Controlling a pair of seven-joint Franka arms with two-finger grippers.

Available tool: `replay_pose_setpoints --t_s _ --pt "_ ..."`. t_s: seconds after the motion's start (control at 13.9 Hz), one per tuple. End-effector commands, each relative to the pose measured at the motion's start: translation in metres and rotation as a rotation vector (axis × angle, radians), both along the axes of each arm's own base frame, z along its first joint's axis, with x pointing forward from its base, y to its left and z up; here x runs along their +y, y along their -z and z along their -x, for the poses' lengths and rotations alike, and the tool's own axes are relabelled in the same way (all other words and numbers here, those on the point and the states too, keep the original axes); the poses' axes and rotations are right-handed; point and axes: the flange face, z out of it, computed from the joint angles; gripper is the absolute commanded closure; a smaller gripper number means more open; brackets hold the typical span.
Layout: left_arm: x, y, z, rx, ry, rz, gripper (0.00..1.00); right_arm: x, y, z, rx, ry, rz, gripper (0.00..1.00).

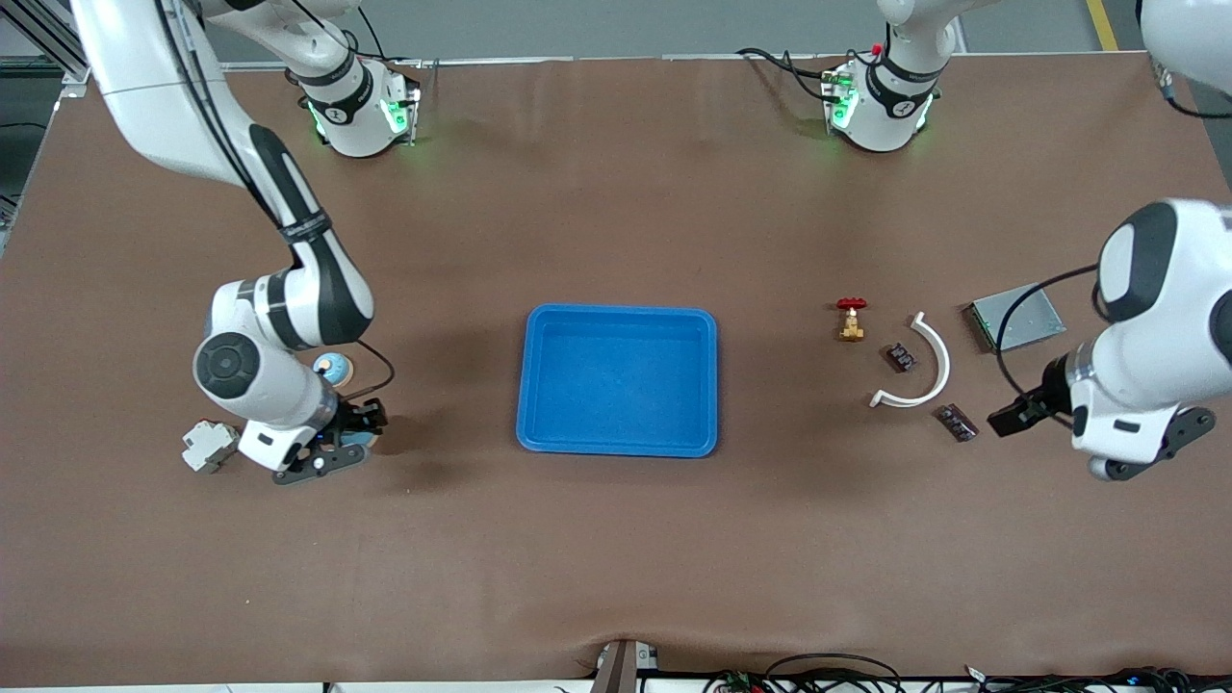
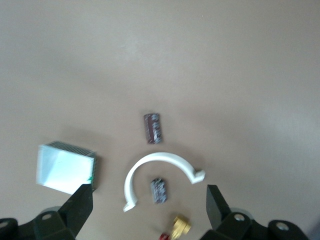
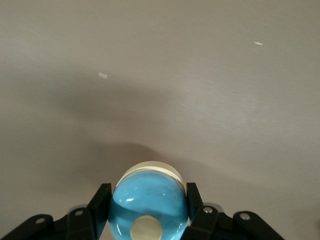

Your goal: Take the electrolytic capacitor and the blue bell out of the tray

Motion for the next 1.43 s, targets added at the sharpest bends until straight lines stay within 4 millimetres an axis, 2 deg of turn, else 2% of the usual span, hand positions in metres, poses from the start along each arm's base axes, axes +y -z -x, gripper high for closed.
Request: replay_pose_setpoints --t_s 0.0,0.14,0.43,0.72,1.0,1.15,1.36 --pt "-0.007 -0.062 0.034 -0.003 0.068 -0.004 0.00 -0.037 0.009 0.011 -0.037 -0.073 -0.017 1.00" --pt "-0.012 -0.092 0.051 -0.004 0.113 0.006 0.00 -0.057 0.012 0.012 -0.037 -0.090 -0.017 1.00" --pt "-0.014 -0.142 0.083 -0.018 0.202 0.034 0.00 -0.073 0.037 0.021 -0.021 -0.077 -0.114 1.00" --pt "0.014 -0.169 0.102 -0.031 0.278 0.053 0.00 -0.078 0.042 0.022 -0.023 -0.097 -0.159 1.00" --pt "0.046 -0.181 0.117 -0.045 0.358 0.107 0.00 -0.090 0.041 0.020 -0.032 -0.126 -0.155 1.00" --pt "0.047 -0.186 0.128 -0.049 0.364 0.108 0.00 -0.096 0.045 0.020 -0.031 -0.135 -0.154 1.00" --pt "0.043 -0.190 0.135 -0.038 0.377 0.110 0.00 -0.100 0.062 0.021 -0.046 -0.123 -0.150 1.00"
